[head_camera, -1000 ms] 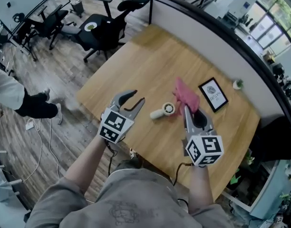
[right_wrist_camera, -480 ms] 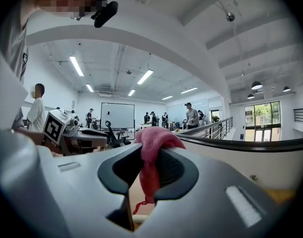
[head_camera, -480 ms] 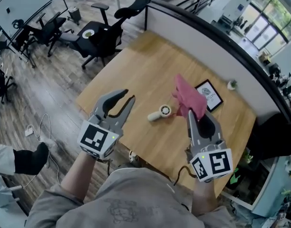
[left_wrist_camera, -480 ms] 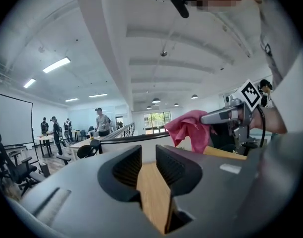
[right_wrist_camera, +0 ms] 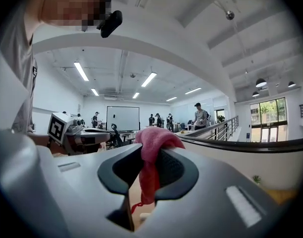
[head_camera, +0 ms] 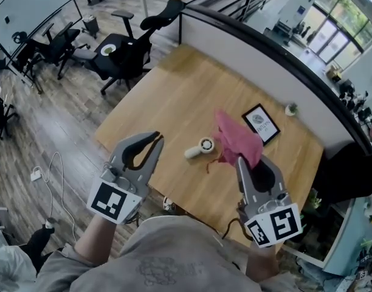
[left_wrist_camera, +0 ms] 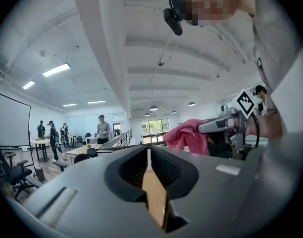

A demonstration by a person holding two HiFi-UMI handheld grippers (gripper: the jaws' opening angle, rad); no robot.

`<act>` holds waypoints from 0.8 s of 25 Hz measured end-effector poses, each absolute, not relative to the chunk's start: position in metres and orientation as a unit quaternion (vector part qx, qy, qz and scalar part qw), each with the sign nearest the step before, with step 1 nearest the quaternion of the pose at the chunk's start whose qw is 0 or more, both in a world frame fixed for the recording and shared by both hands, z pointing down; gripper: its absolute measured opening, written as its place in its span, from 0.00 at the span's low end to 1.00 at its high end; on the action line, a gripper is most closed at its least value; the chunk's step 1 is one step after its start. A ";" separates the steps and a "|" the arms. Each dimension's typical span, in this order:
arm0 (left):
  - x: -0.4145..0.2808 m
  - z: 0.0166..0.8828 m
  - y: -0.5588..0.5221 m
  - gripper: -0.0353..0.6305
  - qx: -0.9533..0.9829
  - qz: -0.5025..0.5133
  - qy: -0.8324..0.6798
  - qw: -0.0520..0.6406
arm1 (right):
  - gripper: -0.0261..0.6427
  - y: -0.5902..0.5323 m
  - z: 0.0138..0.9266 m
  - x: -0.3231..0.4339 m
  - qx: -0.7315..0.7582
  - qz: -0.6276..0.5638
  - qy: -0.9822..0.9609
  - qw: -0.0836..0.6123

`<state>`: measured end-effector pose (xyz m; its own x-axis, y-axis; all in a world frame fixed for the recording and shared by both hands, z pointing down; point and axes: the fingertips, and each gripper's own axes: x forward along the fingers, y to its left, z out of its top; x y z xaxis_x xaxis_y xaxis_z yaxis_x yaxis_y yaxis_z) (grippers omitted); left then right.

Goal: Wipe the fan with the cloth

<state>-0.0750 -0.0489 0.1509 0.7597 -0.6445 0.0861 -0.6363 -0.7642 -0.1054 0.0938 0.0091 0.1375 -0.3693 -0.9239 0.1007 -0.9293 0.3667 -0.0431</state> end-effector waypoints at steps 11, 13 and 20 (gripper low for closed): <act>-0.074 0.173 -0.047 0.06 -0.930 -0.082 0.358 0.011 | 0.15 0.017 0.165 0.121 0.584 0.082 -0.807 0.047; -0.075 0.168 -0.051 0.06 -0.930 -0.066 0.362 0.019 | 0.15 0.017 0.168 0.122 0.585 0.081 -0.806 0.050; -0.072 0.176 -0.050 0.06 -0.927 -0.085 0.366 0.011 | 0.15 0.016 0.174 0.127 0.586 0.075 -0.805 0.057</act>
<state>-0.0717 -0.0504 0.1765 0.7179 -0.6801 0.1487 -0.6764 -0.7319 -0.0820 0.1271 0.0163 0.1739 -0.3058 -0.9348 0.1805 -0.9521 0.3011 -0.0537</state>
